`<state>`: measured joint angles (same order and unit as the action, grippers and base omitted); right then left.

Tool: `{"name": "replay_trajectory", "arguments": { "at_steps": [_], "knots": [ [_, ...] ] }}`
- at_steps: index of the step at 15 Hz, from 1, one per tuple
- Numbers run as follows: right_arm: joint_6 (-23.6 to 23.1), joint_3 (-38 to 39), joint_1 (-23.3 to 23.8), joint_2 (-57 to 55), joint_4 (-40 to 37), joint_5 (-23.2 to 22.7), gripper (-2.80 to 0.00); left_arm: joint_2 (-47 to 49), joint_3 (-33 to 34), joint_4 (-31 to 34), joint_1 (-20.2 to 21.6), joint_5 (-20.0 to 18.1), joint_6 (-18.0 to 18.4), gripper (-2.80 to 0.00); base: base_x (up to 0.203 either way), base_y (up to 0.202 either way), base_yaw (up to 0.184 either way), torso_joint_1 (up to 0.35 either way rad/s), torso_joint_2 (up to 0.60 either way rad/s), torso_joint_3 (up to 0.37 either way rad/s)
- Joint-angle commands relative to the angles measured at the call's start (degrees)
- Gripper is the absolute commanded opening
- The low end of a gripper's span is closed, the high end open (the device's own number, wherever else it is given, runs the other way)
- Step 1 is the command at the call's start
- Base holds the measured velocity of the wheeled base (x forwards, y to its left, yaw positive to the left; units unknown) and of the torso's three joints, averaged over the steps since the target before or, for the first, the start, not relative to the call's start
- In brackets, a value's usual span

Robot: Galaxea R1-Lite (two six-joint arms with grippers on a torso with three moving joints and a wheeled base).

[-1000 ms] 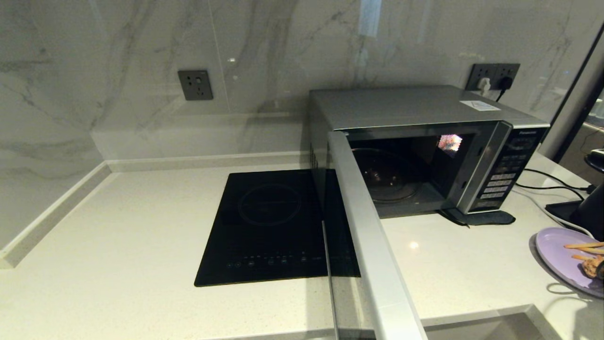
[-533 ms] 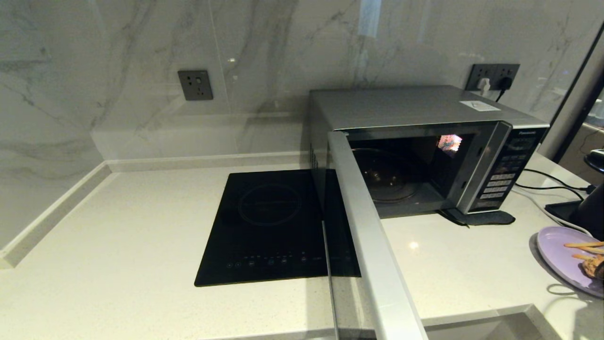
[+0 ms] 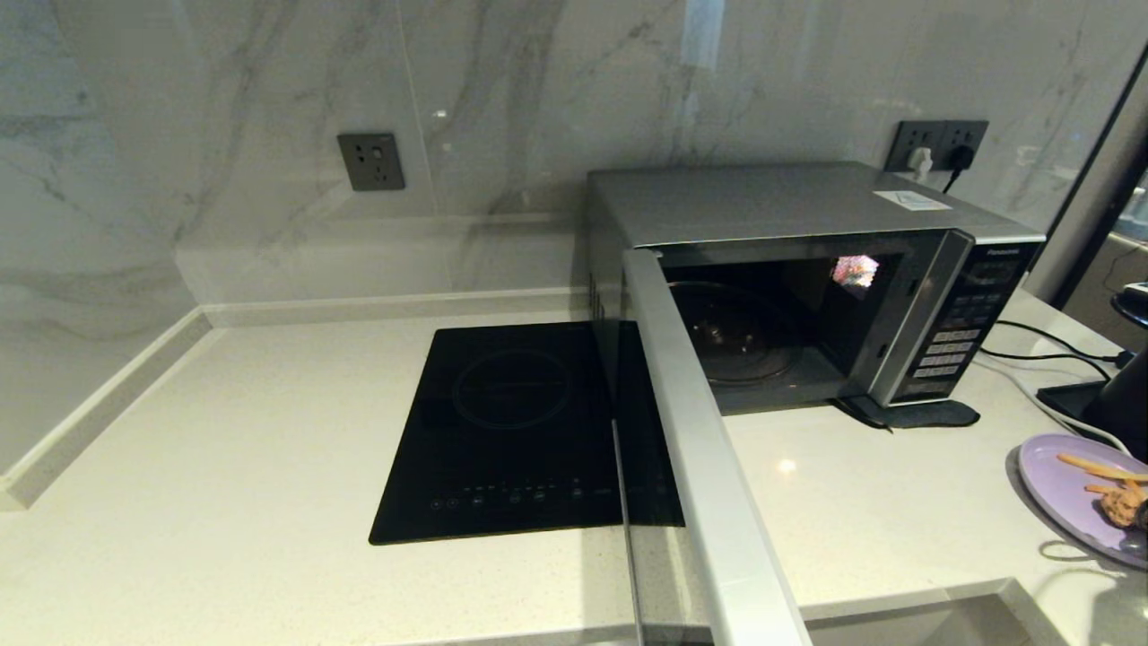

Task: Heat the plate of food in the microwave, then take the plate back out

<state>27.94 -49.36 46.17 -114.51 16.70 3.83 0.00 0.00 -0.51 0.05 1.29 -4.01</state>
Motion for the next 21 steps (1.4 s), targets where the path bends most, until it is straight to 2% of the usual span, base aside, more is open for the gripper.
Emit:
{"name": "replay_trajectory", "arguments": {
  "at_steps": [1,7,9,10,12,14,15,18,20,21],
  "knots": [
    [0.2,0.1,0.1,3.9,0.0,0.0,0.00,0.1,0.0,0.0,0.0,0.0,0.0,-2.80,0.000,0.000,0.000,0.000,0.00,0.000],
    [-0.3,-0.8,-1.0,20.7,-3.3,-0.7,0.00,0.1,0.0,0.0,0.0,0.0,0.0,-2.80,0.000,0.000,0.000,0.000,0.00,0.000],
    [-1.3,-4.1,-2.9,29.3,-10.4,-2.3,0.00,0.1,0.0,0.0,0.0,0.0,0.0,-2.80,0.000,0.000,0.000,0.000,0.00,0.000],
    [-1.8,-7.5,-3.9,33.4,-18.3,-4.2,0.00,0.1,0.0,0.0,0.0,0.0,0.0,-2.80,0.000,0.000,0.000,0.000,0.00,0.000],
    [-2.4,-17.9,-5.0,38.7,-37.4,-10.8,0.00,0.1,0.0,0.0,0.0,0.0,0.0,-2.80,0.000,0.000,0.000,0.000,0.00,0.000],
    [-2.7,-26.8,-5.5,41.6,-53.3,-19.8,0.00,0.1,0.0,0.0,0.0,0.0,0.0,-2.80,0.000,0.000,0.000,0.000,0.00,0.000],
    [-2.8,-29.1,-5.7,42.4,-57.7,-25.1,0.00,0.1,0.0,0.0,0.0,0.0,-0.1,-2.80,0.000,0.000,0.000,0.000,0.00,0.000],
    [-4.8,-30.7,-6.9,43.0,-64.9,-33.9,0.00,0.1,0.0,0.0,0.0,0.0,0.0,-2.80,0.000,0.000,0.000,0.000,0.00,0.000],
    [-6.7,-30.3,-7.5,43.8,-68.5,-42.1,0.00,0.1,0.0,0.0,0.0,0.0,0.0,-2.80,0.000,0.000,0.000,0.000,0.00,0.000],
    [-7.8,-30.0,-8.1,44.2,-70.0,-45.2,-2.80,0.1,0.0,0.0,0.0,0.0,0.0,-2.80,0.000,0.000,0.000,0.000,0.00,0.000]
  ]
}}
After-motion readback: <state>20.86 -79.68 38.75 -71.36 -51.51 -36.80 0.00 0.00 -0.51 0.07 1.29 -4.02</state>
